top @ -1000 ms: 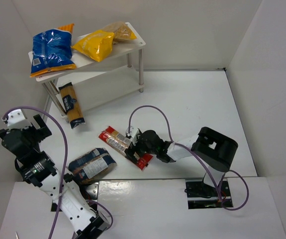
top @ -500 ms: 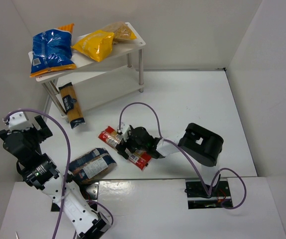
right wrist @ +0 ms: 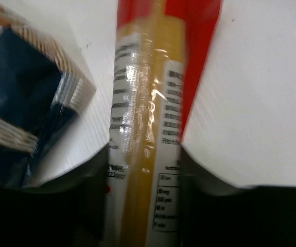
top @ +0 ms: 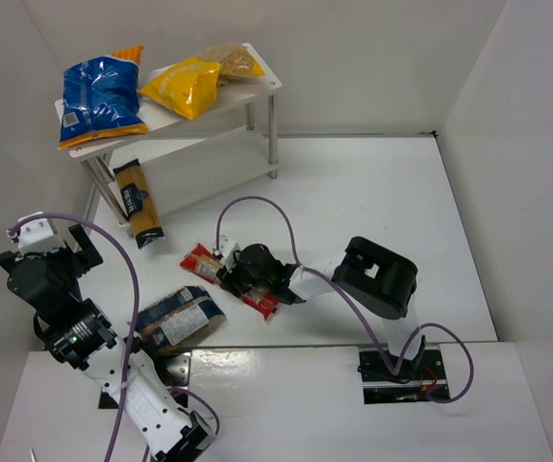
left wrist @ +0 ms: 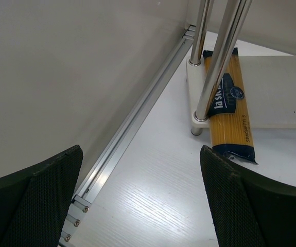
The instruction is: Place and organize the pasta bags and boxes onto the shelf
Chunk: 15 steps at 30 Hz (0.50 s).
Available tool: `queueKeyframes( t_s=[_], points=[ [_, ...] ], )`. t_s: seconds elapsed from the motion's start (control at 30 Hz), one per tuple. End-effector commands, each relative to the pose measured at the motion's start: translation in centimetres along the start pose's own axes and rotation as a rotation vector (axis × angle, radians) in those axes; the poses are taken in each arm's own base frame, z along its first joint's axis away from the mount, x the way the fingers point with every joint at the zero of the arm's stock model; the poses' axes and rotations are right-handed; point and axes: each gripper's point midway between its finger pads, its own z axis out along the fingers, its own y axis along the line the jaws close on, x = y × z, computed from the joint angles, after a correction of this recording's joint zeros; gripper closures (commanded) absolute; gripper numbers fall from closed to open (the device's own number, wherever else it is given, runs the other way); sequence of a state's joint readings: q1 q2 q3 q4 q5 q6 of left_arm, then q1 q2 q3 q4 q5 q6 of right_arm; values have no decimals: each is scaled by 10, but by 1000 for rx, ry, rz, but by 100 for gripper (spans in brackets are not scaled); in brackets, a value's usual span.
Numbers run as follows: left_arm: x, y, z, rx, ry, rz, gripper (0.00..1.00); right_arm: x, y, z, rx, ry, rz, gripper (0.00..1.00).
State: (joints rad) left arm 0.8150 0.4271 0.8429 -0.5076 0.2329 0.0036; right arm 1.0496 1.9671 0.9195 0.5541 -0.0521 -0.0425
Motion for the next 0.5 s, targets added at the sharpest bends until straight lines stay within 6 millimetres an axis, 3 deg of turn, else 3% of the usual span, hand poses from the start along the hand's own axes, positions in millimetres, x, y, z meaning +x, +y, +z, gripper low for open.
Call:
queueKeyframes(
  t_s=[0.0, 0.03, 0.1, 0.17, 0.2, 0.23, 0.27, 0.4, 0.47],
  points=[
    [-8, 0, 0, 5, -39, 26, 0, 78, 17, 0, -19, 256, -23, 66],
    [-8, 0, 0, 5, -39, 26, 0, 79, 15, 5, -7, 262, -24, 100],
    [-8, 0, 0, 5, -39, 26, 0, 80, 17, 4, -5, 277, -31, 100],
    [-8, 0, 0, 5, -39, 26, 0, 65, 18, 2, -5, 245, -31, 100],
    [-8, 0, 0, 5, -39, 26, 0, 67, 18, -6, -5, 241, -31, 100],
    [-9, 0, -2, 4, -48, 28, 0, 60, 17, -10, -7, 221, -48, 100],
    [-9, 0, -2, 4, -48, 28, 0, 42, 17, -17, -9, 178, -68, 100],
    [-9, -2, -2, 14, -49, 29, 0, 19, 5, -38, 17, 161, -83, 100],
    [-9, -2, -2, 14, -49, 29, 0, -9, -1, -49, 28, 112, -102, 100]
  ],
)
